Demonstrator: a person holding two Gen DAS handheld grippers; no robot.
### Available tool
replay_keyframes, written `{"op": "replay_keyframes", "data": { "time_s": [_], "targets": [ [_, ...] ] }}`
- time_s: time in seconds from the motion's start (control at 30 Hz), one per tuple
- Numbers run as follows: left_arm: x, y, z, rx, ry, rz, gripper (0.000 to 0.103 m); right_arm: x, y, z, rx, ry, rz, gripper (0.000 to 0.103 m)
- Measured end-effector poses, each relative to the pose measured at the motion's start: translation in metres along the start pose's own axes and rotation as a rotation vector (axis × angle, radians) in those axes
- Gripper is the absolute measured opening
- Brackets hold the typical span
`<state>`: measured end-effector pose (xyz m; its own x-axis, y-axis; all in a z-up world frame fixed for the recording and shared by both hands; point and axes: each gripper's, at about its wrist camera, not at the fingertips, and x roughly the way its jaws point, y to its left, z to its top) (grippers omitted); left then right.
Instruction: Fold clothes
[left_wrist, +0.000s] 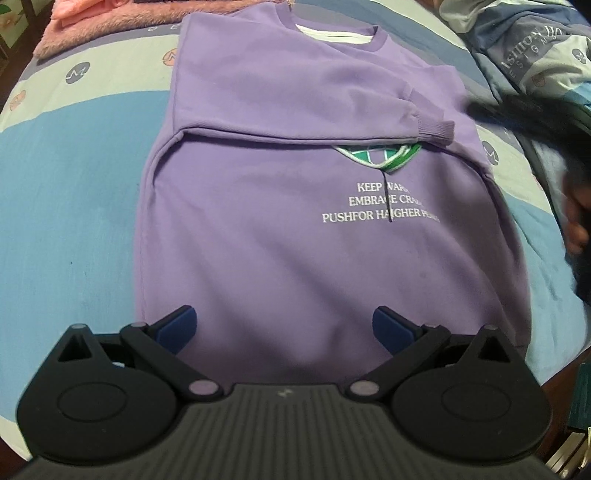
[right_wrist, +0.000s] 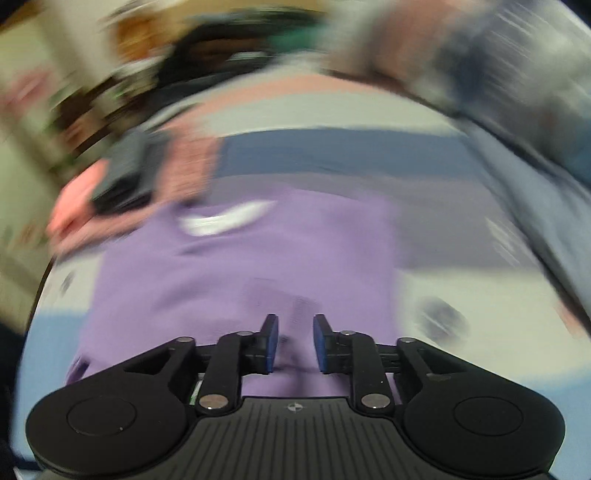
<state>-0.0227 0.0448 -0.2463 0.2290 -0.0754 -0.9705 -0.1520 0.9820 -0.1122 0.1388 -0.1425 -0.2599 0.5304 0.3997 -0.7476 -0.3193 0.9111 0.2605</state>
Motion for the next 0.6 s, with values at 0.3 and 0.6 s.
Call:
{"op": "replay_keyframes", "data": {
  "time_s": [0.3, 0.6],
  "targets": [
    [-0.01, 0.003, -0.023, -0.027, 0.003, 0.061, 0.102, 0.078, 0.03, 0.0, -0.26, 0.17, -0.036, 0.027],
    [-0.013, 0.02, -0.031, -0.154, -0.011, 0.07, 0.102, 0.076, 0.029, 0.069, -0.261, 0.022, 0.129, 0.036]
  ]
}}
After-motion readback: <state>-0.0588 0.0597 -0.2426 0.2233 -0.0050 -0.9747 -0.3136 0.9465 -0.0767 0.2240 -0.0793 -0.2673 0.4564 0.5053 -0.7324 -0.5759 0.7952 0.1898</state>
